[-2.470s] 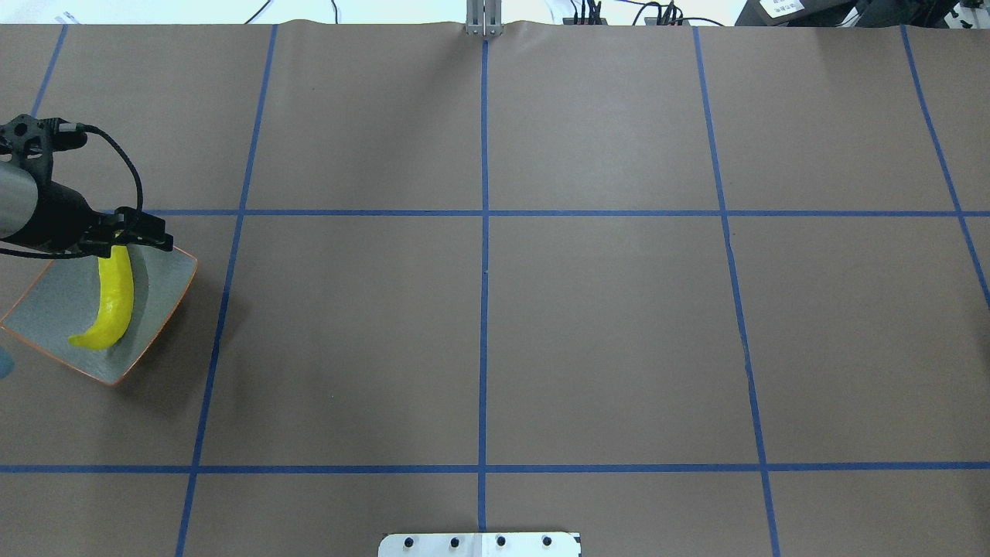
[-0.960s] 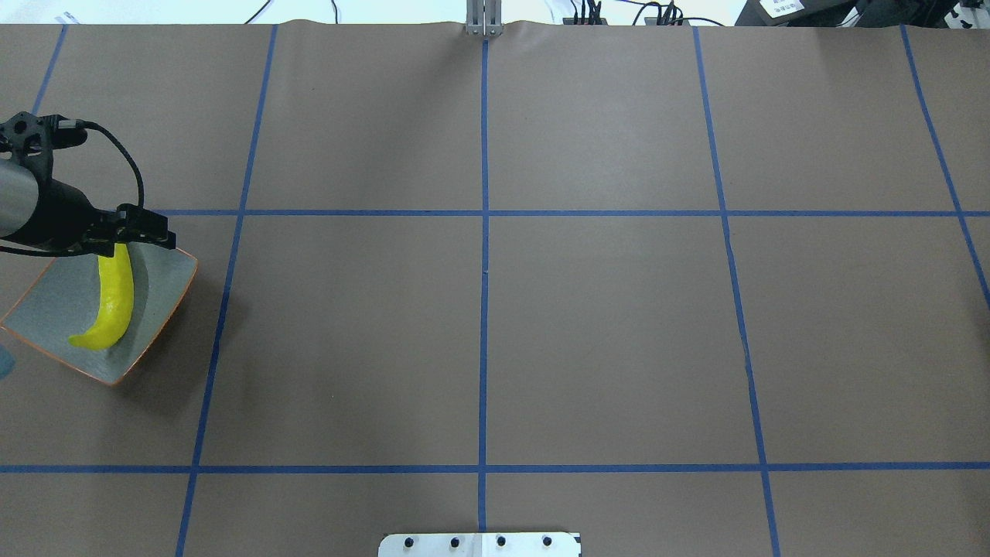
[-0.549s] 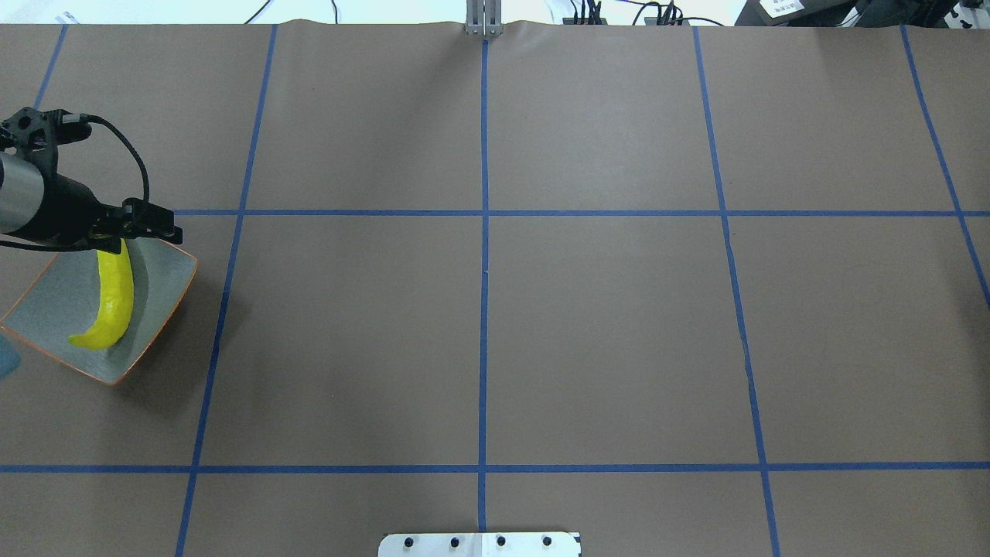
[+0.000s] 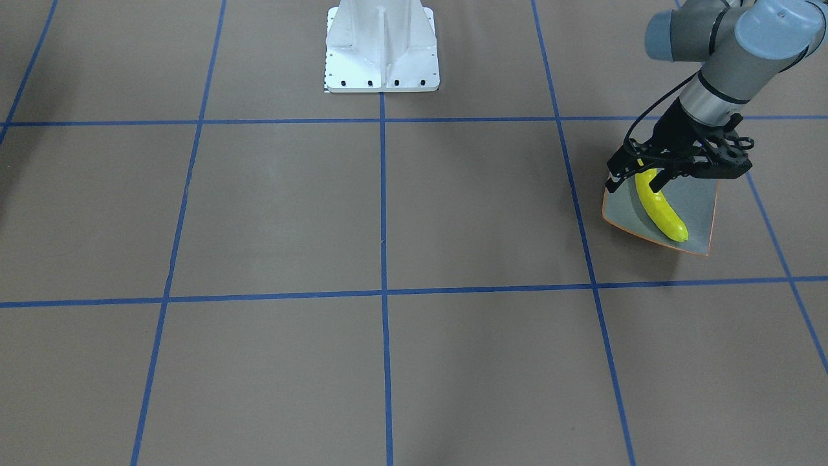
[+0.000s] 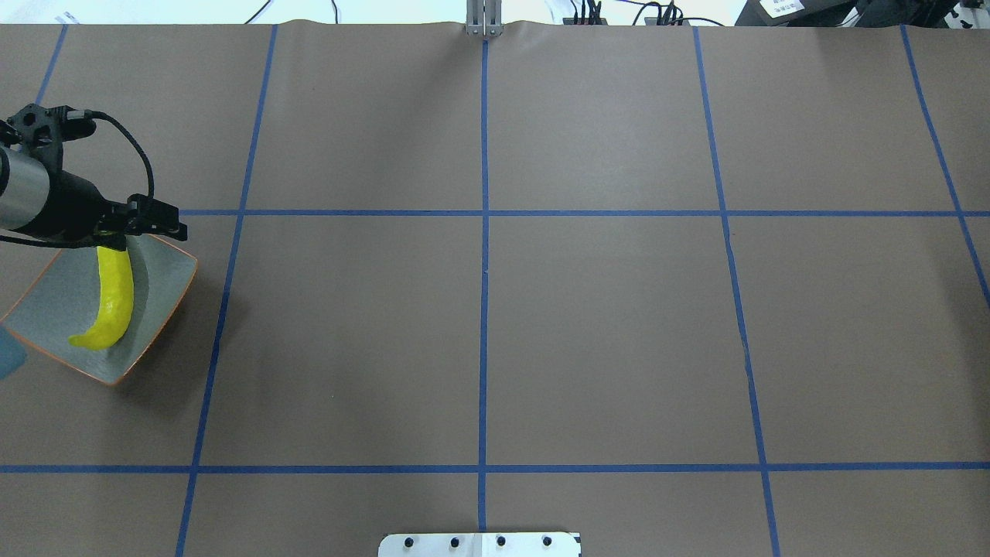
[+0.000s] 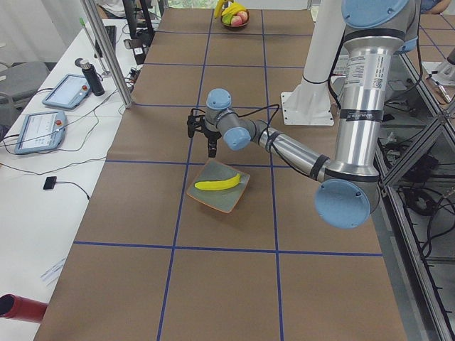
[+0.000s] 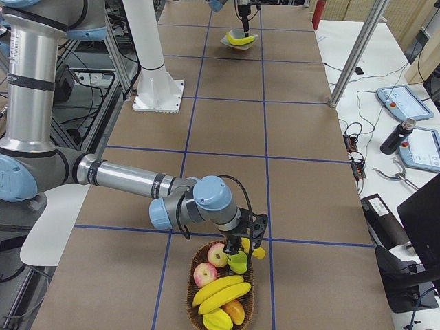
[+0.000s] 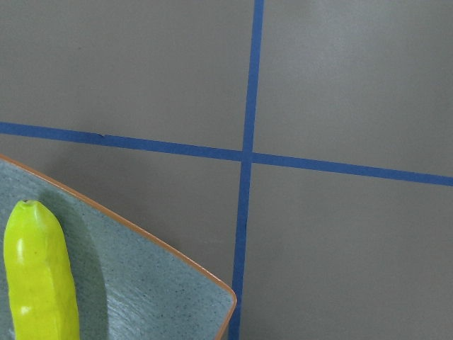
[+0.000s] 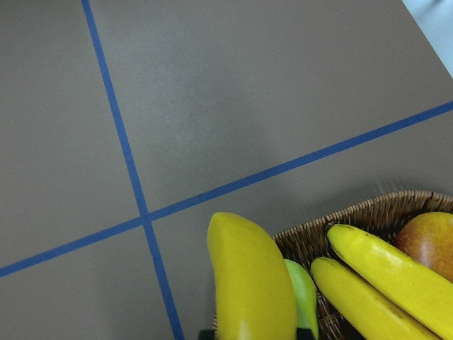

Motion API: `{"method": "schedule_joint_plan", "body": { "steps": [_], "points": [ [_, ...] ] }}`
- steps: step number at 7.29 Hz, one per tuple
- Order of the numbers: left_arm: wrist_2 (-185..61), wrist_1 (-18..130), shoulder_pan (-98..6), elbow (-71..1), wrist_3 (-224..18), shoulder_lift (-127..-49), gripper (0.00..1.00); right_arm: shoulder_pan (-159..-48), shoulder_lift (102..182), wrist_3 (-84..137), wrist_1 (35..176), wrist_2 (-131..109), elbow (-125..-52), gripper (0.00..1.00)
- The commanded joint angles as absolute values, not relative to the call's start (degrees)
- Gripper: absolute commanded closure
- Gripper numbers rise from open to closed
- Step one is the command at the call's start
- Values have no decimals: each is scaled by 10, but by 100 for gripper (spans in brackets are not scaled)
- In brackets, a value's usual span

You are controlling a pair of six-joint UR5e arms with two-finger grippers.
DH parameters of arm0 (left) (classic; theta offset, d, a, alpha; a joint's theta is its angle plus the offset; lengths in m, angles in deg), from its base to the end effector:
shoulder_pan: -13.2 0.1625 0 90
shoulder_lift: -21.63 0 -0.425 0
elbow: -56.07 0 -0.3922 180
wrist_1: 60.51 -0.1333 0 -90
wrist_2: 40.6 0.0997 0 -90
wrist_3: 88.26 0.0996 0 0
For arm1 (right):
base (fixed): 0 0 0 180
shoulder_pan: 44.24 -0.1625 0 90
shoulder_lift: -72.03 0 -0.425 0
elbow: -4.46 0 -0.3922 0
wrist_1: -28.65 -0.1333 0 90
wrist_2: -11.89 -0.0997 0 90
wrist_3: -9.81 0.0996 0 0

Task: Transfer all bananas from basket to plate

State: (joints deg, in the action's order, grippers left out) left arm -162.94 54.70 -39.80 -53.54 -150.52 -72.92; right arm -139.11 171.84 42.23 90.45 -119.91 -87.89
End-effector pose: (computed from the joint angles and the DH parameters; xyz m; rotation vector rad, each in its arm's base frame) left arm 0.2492 -0.4637 0.4048 0.1398 0.9795 -0.1613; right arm 0.1037 -0.4287 0.6663 0.1656 -0.7906 0.4836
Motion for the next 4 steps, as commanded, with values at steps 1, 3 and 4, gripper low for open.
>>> {"method": "schedule_joint_plan", "body": {
  "steps": [1,3,4],
  "points": [
    [-1629,545,-397,-520,-1550,-774,5,-1344,1680,535,899,-1213,-909,100],
    [-1630,543,-396,-459,-1629,-863,5,-1286,1634,632,898,-1211,-952,100],
    [-1630,520,-395,-434,-1665,-913,5,-1246,1602,702,898,-1198,-967,100]
  ]
}}
